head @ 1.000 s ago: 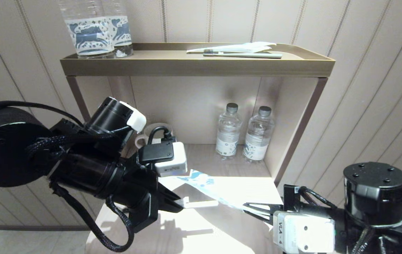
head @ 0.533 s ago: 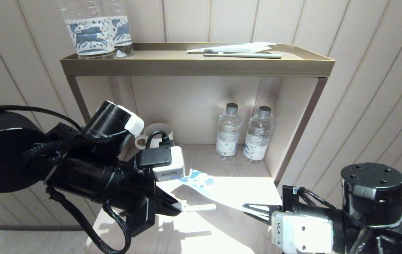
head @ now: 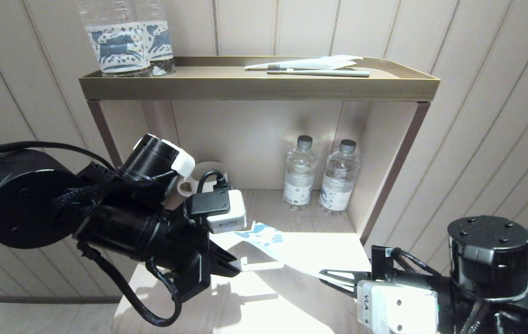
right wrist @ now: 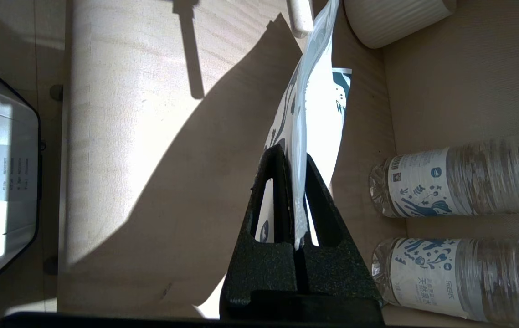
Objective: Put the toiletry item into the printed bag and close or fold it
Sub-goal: Place the toothbrush in the storage bag
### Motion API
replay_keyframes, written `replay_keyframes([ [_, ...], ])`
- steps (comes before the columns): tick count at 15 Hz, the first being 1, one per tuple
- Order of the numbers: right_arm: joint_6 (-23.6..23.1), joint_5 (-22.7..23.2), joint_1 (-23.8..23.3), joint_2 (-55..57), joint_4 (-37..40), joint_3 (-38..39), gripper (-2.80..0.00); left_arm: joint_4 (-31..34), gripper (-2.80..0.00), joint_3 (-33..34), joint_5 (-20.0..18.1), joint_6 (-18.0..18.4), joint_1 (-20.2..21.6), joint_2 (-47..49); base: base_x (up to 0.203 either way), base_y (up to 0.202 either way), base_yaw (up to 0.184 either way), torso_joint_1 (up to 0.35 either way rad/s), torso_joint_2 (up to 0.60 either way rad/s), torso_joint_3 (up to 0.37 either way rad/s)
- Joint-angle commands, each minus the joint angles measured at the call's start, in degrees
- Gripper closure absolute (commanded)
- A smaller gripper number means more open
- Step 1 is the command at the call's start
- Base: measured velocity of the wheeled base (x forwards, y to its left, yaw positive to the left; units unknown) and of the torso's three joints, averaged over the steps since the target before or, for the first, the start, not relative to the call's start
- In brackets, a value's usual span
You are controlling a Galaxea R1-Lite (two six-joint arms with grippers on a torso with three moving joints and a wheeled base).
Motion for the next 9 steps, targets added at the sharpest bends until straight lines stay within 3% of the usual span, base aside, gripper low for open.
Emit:
replay_keyframes([
  [1, -0.3, 0.1, 0.0, -0.1, -0.3, 0.2, 0.00, 0.1, 0.00, -0.1, 0.2, 0.3, 0.0, 0.9, 0.000, 0.000, 0.000, 0.000, 0.00, 0.000],
  [9, -0.2, 0.3, 0.0, -0.6, -0.3, 0.9, 0.00, 0.2, 0.00, -2.5, 0.2, 0.2, 0.0, 0.9, 0.000, 0.000, 0.000, 0.000, 0.00, 0.000],
])
